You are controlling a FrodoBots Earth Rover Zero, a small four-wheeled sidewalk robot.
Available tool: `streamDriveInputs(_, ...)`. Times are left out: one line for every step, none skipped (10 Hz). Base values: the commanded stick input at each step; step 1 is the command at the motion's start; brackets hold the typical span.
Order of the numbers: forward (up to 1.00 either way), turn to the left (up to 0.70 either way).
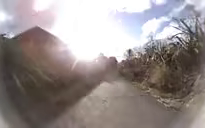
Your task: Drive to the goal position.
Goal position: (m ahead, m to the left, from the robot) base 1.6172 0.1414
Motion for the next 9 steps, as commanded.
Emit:
streamDriveInputs(0.50,-0.47)
streamDriveInputs(0.50,-0.35)
streamDriveInputs(0.50,-0.23)
streamDriveInputs(0.50,-0.12)
streamDriveInputs(0.50,0.00)
streamDriveInputs(0.50,0.03)
streamDriveInputs(0.50,0.03)
streamDriveInputs(0.50,0.03)
streamDriveInputs(0.50,0.03)
